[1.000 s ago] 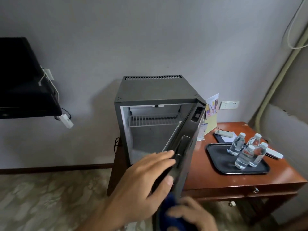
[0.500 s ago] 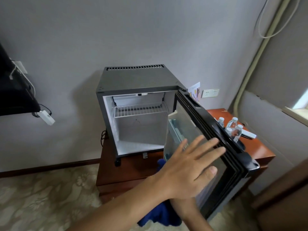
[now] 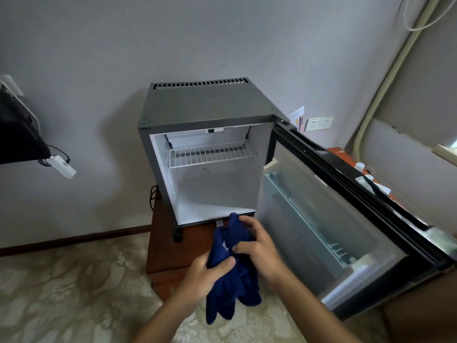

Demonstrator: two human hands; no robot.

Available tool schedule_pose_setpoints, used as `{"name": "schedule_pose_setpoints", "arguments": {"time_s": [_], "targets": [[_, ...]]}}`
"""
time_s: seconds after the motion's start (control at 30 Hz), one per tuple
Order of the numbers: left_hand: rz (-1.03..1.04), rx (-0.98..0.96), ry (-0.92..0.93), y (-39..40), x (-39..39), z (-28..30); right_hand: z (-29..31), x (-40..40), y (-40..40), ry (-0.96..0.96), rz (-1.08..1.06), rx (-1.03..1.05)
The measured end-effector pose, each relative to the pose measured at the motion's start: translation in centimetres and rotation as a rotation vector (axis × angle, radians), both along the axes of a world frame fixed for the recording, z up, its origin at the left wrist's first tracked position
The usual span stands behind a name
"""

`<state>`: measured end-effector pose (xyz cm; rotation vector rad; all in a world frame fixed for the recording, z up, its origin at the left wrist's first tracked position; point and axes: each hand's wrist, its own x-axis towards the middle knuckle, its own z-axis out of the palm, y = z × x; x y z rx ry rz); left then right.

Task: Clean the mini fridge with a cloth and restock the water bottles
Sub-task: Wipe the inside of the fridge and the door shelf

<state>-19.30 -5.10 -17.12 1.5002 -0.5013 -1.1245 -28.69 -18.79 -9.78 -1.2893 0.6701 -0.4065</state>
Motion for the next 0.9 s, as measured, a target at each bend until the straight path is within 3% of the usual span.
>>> {"name": "schedule_pose_setpoints", "arguments": {"time_s": [0.1,0.2,0.3,0.43,0.57,0.63,0.73,0.77,0.9], "targets": [[0.113,-0.014,0.208,0.1,3.2,-2.4,-6.6,-0.3,0.0,0.280,-0.030,-0.206],[0.158,0.041,0.310,-1.2,5.3,-4.0,-9.2,1.6,-2.5,0.488,-0.008,-0.392],[0.222,0.093,0.416,-3.6,7.5,-6.1,-12.5,3.8,-1.8,0.403,0.213,-0.054],[0.149,0.147,0.522,-6.8,10.0,-7.9,-16.3,7.4,-3.3,0.306,0.076,-0.047],[0.093,0.262,0.173,-10.6,14.3,-10.7,-17.9,10.4,-7.1,0.343,-0.103,-0.282],[0.009,0.216,-0.252,-11.0,17.3,-13.5,-18.1,12.8,-9.8,0.341,-0.233,-0.367],[-0.225,0.414,-1.076,-10.1,20.1,-17.7,-18.5,16.7,-14.2,0.399,-0.353,-0.594],[-0.263,0.470,-1.186,-10.5,20.8,-19.2,-18.9,18.1,-15.8,0.487,-0.374,-0.700],[-0.297,0.561,-1.310,-11.4,21.0,-23.0,-23.4,22.1,-20.0,0.784,-0.317,-0.965]]}}
